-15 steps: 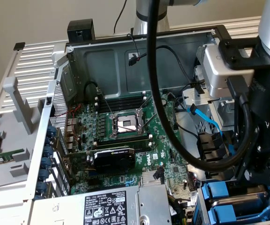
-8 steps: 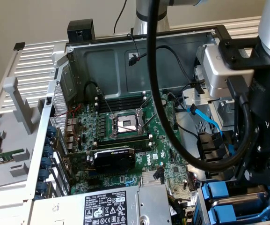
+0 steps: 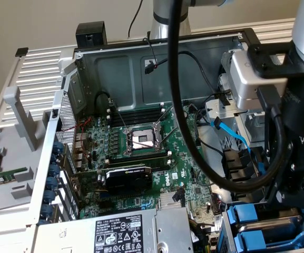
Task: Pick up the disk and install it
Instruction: 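Insert the first disk wire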
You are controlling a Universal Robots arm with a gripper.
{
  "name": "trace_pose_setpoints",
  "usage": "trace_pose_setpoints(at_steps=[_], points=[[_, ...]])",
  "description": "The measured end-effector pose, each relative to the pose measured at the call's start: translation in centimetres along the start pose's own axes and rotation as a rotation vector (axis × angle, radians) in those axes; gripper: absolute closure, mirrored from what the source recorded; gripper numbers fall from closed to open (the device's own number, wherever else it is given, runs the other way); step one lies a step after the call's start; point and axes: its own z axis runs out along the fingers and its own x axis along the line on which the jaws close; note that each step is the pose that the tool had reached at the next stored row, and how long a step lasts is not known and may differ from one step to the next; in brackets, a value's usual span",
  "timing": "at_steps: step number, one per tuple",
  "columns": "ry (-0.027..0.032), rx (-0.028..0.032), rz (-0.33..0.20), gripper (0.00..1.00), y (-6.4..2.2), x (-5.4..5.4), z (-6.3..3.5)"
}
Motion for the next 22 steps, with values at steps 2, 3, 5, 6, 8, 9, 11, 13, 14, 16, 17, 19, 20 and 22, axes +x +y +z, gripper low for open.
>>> trace_pose_setpoints(at_steps=[2, 3, 5, 6, 8, 9, 11, 13, 14, 16, 17, 19, 20, 22], points=[[0.0002, 0.0000, 0.000, 0.83, 0.00, 0.00, 0.01], [0.0001, 0.0000, 0.000, 0.83, -0.01, 0.00, 0.03], [0.0001, 0.0000, 0.000, 0.83, -0.01, -0.01, 0.09], [0.0000, 0.0000, 0.000, 0.83, -0.01, -0.01, 0.13], [-0.0005, 0.0001, 0.000, 0.83, -0.01, -0.01, 0.23], [-0.0003, 0.0001, 0.000, 0.83, -0.01, -0.02, 0.25], [0.0000, 0.0000, 0.000, 0.83, -0.01, -0.01, 0.27], [0.0001, 0.0000, 0.000, 0.83, -0.01, -0.01, 0.28], [-0.0001, 0.0000, 0.000, 0.83, -0.01, -0.02, 0.29], [-0.0002, 0.0000, 0.000, 0.83, -0.01, -0.02, 0.31], [-0.0003, 0.0001, 0.000, 0.83, -0.01, -0.02, 0.32], [-0.0002, 0.0000, 0.000, 0.83, -0.01, -0.02, 0.32], [-0.0002, 0.0001, 0.000, 0.83, -0.01, -0.02, 0.32], [-0.0001, 0.0000, 0.000, 0.83, -0.01, -0.02, 0.32]])
